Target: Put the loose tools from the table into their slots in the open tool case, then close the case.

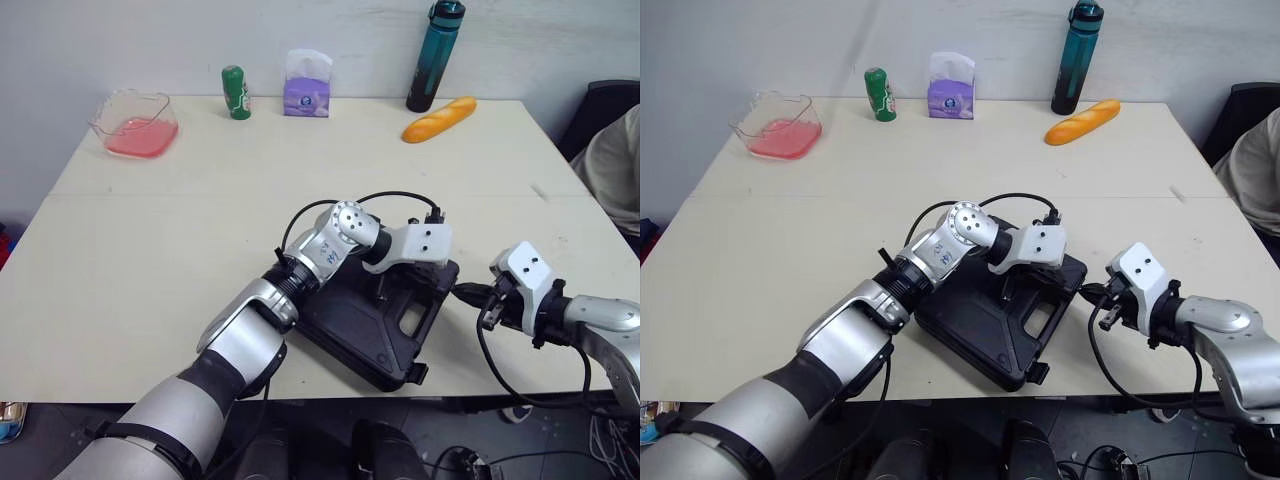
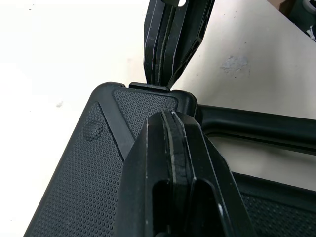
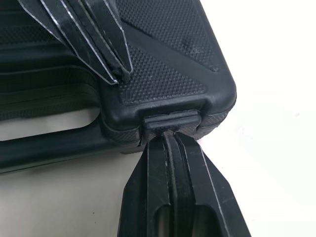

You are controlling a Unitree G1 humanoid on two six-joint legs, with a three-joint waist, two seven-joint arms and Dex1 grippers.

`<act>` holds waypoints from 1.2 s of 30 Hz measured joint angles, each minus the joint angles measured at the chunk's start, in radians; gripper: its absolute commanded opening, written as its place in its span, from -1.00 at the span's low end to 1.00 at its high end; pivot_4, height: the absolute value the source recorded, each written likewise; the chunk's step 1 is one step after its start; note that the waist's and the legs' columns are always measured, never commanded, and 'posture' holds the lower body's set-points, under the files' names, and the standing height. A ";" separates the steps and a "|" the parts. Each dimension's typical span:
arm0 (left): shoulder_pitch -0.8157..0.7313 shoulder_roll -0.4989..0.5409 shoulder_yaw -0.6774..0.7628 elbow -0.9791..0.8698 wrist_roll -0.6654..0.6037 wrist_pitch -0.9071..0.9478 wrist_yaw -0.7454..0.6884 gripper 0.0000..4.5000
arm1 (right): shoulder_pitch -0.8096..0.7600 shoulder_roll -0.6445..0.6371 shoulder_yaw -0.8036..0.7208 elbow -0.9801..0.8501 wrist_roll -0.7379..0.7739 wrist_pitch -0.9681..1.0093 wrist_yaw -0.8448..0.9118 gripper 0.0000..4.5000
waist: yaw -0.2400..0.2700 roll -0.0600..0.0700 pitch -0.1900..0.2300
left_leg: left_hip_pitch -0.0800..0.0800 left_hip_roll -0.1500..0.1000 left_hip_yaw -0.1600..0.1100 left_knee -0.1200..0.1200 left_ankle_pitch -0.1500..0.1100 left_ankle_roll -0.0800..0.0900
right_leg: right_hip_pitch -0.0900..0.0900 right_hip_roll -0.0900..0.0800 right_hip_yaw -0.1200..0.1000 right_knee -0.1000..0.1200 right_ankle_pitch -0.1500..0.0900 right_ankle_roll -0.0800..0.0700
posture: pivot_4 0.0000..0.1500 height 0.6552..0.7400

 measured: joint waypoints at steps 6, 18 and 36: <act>-0.010 -0.003 0.012 0.025 0.000 0.012 0.014 -0.97 | -0.033 0.001 0.006 0.006 -0.009 0.000 0.007 -1.00 | -0.002 0.000 0.000 | 0.000 0.000 0.000 0.000 0.000 0.000 | 0.000 0.000 0.000 0.000 0.000 0.000 | 1.00 0.88; 0.001 0.024 0.073 -0.003 -0.033 0.049 -0.021 -0.97 | 0.067 -0.048 -0.079 -0.094 0.019 0.005 0.042 -1.00 | 0.003 0.004 0.001 | -0.003 -0.001 -0.003 0.000 -0.001 0.000 | -0.001 -0.001 -0.003 -0.002 0.000 0.000 | 1.00 0.88; 0.299 0.369 -0.061 -0.871 -0.232 0.590 -0.328 -0.97 | 0.425 -0.081 -0.138 -0.402 0.213 0.153 0.146 -1.00 | 0.030 0.017 0.009 | -0.018 -0.001 -0.007 0.003 0.006 -0.001 | -0.014 0.004 0.000 -0.001 0.003 -0.001 | 1.00 0.88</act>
